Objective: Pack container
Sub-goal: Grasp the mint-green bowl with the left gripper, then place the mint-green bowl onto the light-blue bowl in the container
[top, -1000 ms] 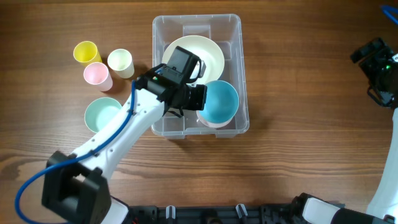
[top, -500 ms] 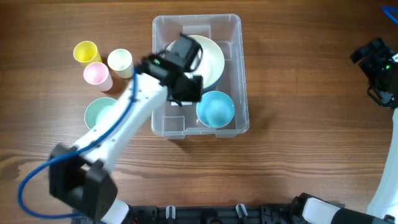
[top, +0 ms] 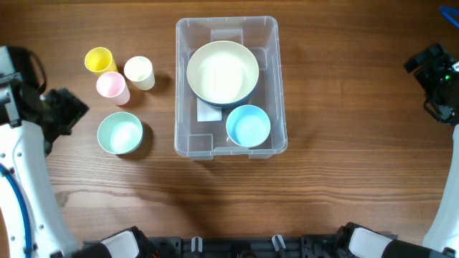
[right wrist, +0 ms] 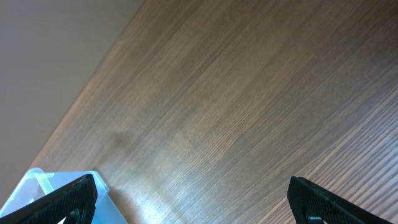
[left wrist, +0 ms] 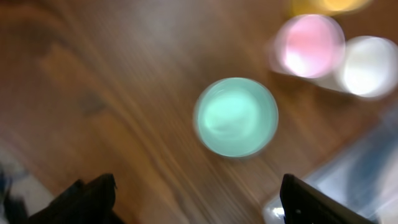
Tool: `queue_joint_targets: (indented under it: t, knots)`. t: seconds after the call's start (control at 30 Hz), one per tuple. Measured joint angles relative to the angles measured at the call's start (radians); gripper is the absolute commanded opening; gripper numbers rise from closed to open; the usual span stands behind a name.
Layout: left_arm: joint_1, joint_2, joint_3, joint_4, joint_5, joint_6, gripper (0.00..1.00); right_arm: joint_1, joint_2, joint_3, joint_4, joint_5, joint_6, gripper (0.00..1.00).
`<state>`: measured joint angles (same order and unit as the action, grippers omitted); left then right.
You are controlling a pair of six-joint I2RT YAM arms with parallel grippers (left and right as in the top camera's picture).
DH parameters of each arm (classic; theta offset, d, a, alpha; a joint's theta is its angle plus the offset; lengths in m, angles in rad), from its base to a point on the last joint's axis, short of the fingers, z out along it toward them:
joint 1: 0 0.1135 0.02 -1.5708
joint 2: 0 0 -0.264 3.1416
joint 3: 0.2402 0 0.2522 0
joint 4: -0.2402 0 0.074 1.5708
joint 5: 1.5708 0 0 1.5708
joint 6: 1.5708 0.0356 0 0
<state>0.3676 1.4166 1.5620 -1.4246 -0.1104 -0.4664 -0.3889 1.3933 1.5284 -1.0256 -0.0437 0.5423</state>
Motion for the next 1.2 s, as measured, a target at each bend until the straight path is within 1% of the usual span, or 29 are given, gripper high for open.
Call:
queue_joint_targets:
  t: [0.03, 0.07, 0.13, 0.17, 0.23, 0.3, 0.33, 0.43, 0.5, 0.57, 0.6, 0.63, 0.77, 0.87, 0.9, 0.97, 1.0, 1.03, 1.1, 1.17, 1.2]
  knots:
    - [0.035, 0.007, -0.045, 0.039, 0.015, 0.002, 0.83, 0.000, 0.000, 0.000, 0.000, 0.000, 0.000, 1.00]
    - [0.074, 0.011, -0.115, 0.116, 0.052, 0.010, 0.82, 0.000, 0.000, 0.000, 0.000, 0.000, 0.000, 1.00]
    - [0.117, 0.043, -0.255, 0.250, 0.103, 0.019, 0.75, 0.000, 0.000, 0.000, 0.000, 0.000, 0.000, 1.00]
    - [0.120, 0.066, -0.314, 0.306, 0.121, 0.023, 0.73, 0.000, 0.000, 0.000, 0.001, 0.000, 0.000, 1.00]
    - [0.119, 0.112, -0.390, 0.360, 0.140, 0.028, 0.73, 0.000, 0.000, 0.000, 0.000, 0.000, 0.000, 1.00]
    - [0.120, 0.159, -0.461, 0.434, 0.160, 0.035, 0.67, 0.000, 0.000, 0.000, 0.000, 0.000, 0.000, 1.00]
    - [0.120, 0.185, -0.496, 0.487, 0.174, 0.041, 0.59, 0.000, 0.000, 0.000, 0.000, 0.000, 0.000, 1.00]
    - [0.118, 0.253, -0.537, 0.544, 0.195, 0.051, 0.47, 0.000, 0.000, 0.000, 0.000, 0.000, 0.000, 1.00]
    - [0.118, 0.290, -0.538, 0.572, 0.203, 0.060, 0.32, 0.000, 0.000, 0.000, 0.000, 0.000, 0.000, 1.00]
    - [0.116, 0.318, -0.538, 0.588, 0.210, 0.066, 0.10, 0.000, 0.000, 0.000, 0.000, 0.000, 0.000, 1.00]
    - [0.116, 0.323, -0.538, 0.592, 0.210, 0.065, 0.06, 0.000, 0.000, 0.000, 0.000, 0.000, 0.000, 1.00]
    - [0.109, 0.341, -0.538, 0.597, 0.214, 0.063, 0.04, 0.000, 0.000, 0.000, 0.000, 0.000, 0.000, 1.00]
    - [0.105, 0.338, -0.536, 0.557, 0.225, 0.065, 0.04, 0.000, 0.000, 0.000, 0.000, 0.000, 0.000, 1.00]
    - [0.101, 0.275, -0.523, 0.414, 0.224, 0.064, 0.04, 0.000, 0.000, 0.000, 0.000, 0.000, 0.000, 1.00]
    - [0.093, 0.223, -0.488, 0.330, 0.224, 0.065, 0.04, 0.000, 0.000, 0.000, 0.000, 0.000, 0.000, 1.00]
    - [0.064, 0.110, -0.411, 0.254, 0.229, 0.065, 0.04, 0.000, 0.000, 0.000, -0.001, 0.000, 0.000, 1.00]
    - [0.035, 0.035, -0.342, 0.209, 0.240, 0.070, 0.04, 0.000, 0.000, 0.000, 0.000, 0.000, 0.000, 1.00]
    - [0.009, -0.011, -0.308, 0.200, 0.249, 0.074, 0.04, 0.000, 0.000, 0.000, 0.000, 0.000, 0.000, 1.00]
    - [-0.106, -0.133, -0.203, 0.198, 0.286, 0.090, 0.04, 0.000, 0.000, 0.000, 0.000, 0.000, 0.000, 1.00]
    - [-0.285, -0.227, -0.143, 0.270, 0.315, 0.097, 0.04, 0.000, 0.000, 0.000, 0.000, 0.000, 0.000, 1.00]
    - [-0.380, -0.254, -0.137, 0.331, 0.316, 0.099, 0.04, 0.000, 0.000, 0.000, 0.000, 0.000, 0.000, 1.00]
